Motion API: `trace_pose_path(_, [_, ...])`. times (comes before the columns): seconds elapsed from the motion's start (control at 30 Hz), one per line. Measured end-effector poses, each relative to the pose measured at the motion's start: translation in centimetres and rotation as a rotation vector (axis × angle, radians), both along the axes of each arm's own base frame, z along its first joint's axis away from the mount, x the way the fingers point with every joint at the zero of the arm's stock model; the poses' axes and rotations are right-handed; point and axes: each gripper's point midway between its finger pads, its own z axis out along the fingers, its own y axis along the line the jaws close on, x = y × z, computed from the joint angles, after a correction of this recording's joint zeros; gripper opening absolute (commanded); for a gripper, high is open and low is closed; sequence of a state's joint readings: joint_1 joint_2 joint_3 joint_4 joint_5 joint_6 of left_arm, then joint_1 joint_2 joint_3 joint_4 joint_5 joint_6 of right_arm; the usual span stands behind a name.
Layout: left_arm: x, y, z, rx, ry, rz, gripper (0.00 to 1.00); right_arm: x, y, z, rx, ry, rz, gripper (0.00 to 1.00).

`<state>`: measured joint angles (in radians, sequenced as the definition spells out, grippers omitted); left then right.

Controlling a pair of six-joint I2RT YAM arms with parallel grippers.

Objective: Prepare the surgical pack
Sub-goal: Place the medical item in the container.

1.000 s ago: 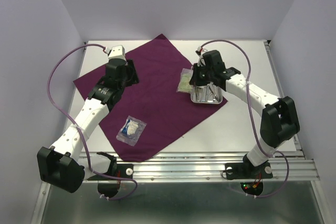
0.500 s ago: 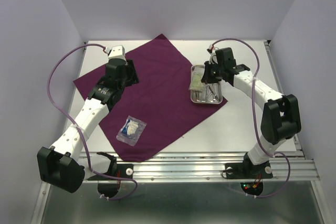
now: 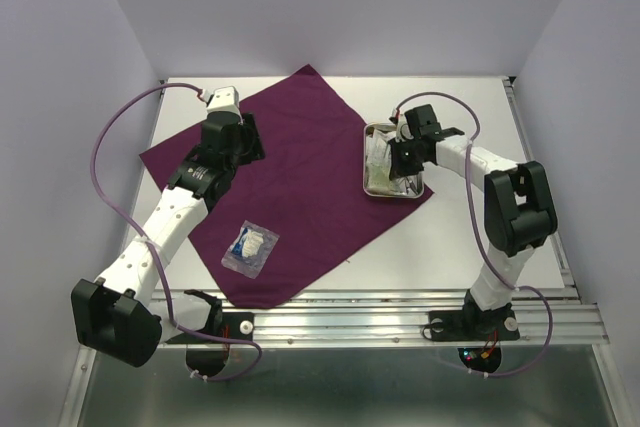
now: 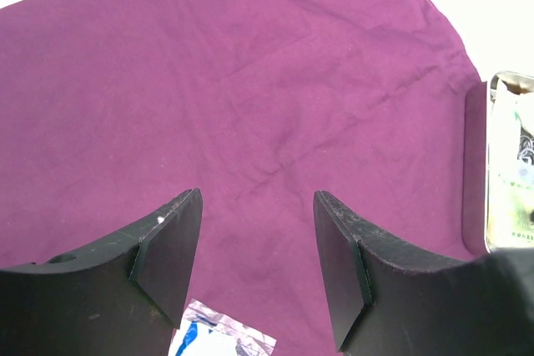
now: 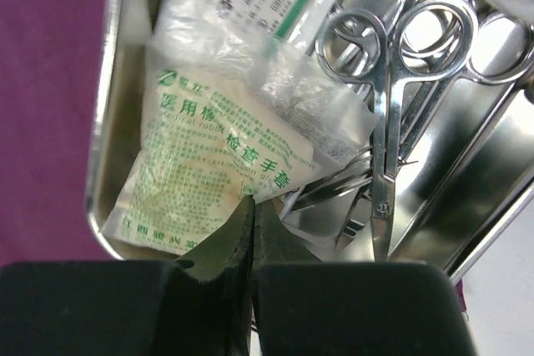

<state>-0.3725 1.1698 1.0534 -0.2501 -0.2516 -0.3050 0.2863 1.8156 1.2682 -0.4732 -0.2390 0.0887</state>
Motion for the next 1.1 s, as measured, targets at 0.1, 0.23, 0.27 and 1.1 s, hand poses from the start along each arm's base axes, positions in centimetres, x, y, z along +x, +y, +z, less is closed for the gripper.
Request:
trace_pose_path(0.1, [0.1, -0.2, 0.1, -0.006, -0.003, -0.008, 0.67, -0.2, -0.5, -1.2, -0.033, 0.031, 0.002, 0.01])
trace_pose_path(0.23, [0.5, -0.7, -0.2, -0.016, -0.001, -0.024, 0.67, 0.0, -0.6, -1.7, -0.045, 0.047, 0.009, 0.01])
trace_pose_path(0.27, [0.6, -0.8, -0.4, -0.016, 0.002, -0.027, 0.67, 0.0, -0.6, -1.7, -0.047, 0.046, 0.011, 0.01])
trace_pose_path(1.1, [0.9, -1.4, -0.6, -0.029, 0.007, -0.047, 0.68, 0.7, -0.7, 2.3, -0.018, -0.046, -0.043, 0.77])
